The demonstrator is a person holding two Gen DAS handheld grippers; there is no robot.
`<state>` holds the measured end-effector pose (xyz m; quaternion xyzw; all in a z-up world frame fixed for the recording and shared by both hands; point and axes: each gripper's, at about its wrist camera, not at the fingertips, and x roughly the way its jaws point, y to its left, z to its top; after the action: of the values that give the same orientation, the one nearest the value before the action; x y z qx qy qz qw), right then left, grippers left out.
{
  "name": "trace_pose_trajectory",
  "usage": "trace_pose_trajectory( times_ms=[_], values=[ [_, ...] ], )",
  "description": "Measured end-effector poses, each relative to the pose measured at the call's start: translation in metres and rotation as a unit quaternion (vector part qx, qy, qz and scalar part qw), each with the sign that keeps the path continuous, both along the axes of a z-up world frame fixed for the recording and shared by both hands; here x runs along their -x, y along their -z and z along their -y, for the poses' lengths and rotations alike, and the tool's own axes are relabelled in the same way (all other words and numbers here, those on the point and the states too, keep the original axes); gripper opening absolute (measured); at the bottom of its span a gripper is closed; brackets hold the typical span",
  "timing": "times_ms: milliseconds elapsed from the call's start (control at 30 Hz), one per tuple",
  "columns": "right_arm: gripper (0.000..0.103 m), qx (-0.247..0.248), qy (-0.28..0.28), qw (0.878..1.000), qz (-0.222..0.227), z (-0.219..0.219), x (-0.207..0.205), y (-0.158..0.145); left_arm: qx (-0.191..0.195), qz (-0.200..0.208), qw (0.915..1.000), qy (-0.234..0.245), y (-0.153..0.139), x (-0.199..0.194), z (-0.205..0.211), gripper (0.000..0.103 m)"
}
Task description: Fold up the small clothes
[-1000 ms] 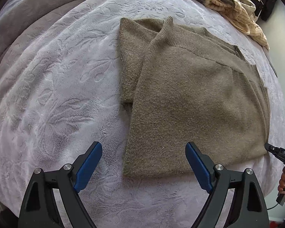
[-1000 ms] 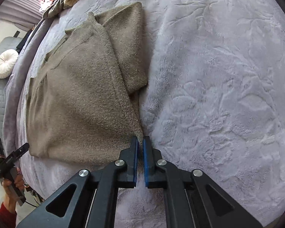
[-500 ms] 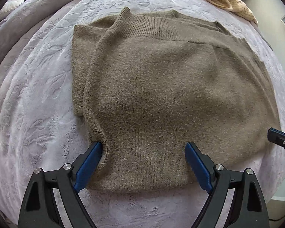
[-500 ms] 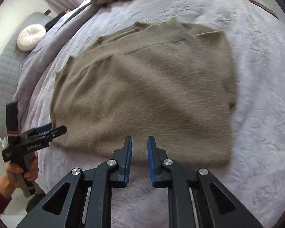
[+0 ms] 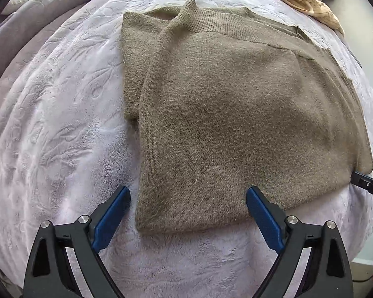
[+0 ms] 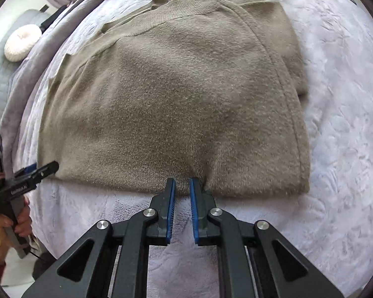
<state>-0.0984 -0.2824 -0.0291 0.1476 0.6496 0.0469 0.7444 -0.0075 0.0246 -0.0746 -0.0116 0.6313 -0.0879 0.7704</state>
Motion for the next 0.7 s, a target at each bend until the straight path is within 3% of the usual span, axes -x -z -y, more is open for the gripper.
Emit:
trace_pose_trajectory(
  times_ms=[67, 467, 700],
  values=[
    [0.015, 0.004, 0.003, 1.000, -0.003, -0.002, 0.000, -0.003, 0.003, -0.002, 1.0000, -0.003, -0.001, 0.002, 0.001, 0.095],
    [0.016, 0.023, 0.012, 1.000, -0.006, -0.023, -0.005, -0.019, 0.025, -0.001, 0.9992, -0.030, -0.012, 0.023, -0.044, 0.095],
    [0.014, -0.051, -0.035, 0.996, 0.062, -0.067, -0.053, -0.045, 0.026, 0.013, 0.9977, -0.062, -0.024, 0.028, -0.069, 0.095]
  ],
)
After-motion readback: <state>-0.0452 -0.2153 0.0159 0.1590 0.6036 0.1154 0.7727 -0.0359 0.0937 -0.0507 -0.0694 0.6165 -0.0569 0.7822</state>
